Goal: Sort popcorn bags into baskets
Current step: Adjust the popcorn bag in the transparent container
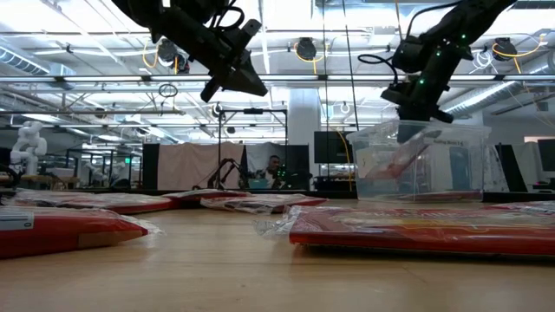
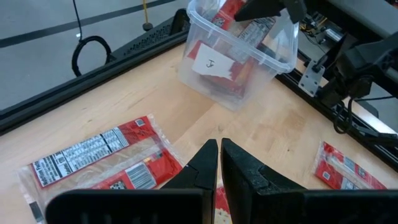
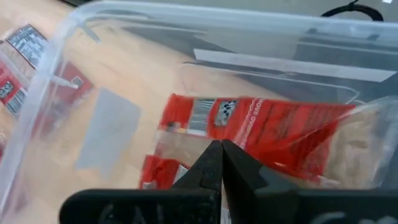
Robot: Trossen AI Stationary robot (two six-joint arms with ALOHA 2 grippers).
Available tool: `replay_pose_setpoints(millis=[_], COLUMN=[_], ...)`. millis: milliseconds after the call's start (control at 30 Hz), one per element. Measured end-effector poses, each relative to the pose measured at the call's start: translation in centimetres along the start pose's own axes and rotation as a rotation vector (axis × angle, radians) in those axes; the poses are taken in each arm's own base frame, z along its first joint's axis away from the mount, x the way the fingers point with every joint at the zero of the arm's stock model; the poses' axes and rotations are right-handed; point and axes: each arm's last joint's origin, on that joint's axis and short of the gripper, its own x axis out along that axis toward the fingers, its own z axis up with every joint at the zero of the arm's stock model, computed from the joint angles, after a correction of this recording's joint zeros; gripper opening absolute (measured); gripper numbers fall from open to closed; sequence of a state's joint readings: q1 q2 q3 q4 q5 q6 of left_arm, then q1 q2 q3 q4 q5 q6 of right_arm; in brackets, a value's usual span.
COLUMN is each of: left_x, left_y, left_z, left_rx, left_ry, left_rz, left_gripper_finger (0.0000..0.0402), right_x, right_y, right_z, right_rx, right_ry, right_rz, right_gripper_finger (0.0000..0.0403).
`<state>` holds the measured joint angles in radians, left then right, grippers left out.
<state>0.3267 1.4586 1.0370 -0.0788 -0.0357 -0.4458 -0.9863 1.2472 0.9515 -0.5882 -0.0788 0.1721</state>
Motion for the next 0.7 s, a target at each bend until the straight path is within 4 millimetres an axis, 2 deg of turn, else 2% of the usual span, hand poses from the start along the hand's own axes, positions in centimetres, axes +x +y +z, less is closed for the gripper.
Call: replay_pose_setpoints(millis=[333,533,700], left_x=[0.0,0.0,0.0], left_y=[0.0,0.0,0.0], left_z=[0.0,0.0,0.0], left_rx=[0.0,0.0,0.006], left_ry=[0.0,0.0,0.0], left_rz=[0.0,0.0,0.0], left_gripper_finger=[0.0026,0.0026,0.0026], right_x=[-0.4,1.5,3.9], right_y=[-0.1,-0.7,-0.6], right_z=[-0.2,-1.0,-0.5], right_rx=[0.039,0.1,0.108], right_ry=[0.015,0.165,0.256], right_rz=[-0.007,-0.065,-0.03], right_gripper_finger=[0.0,0.0005,0.0056])
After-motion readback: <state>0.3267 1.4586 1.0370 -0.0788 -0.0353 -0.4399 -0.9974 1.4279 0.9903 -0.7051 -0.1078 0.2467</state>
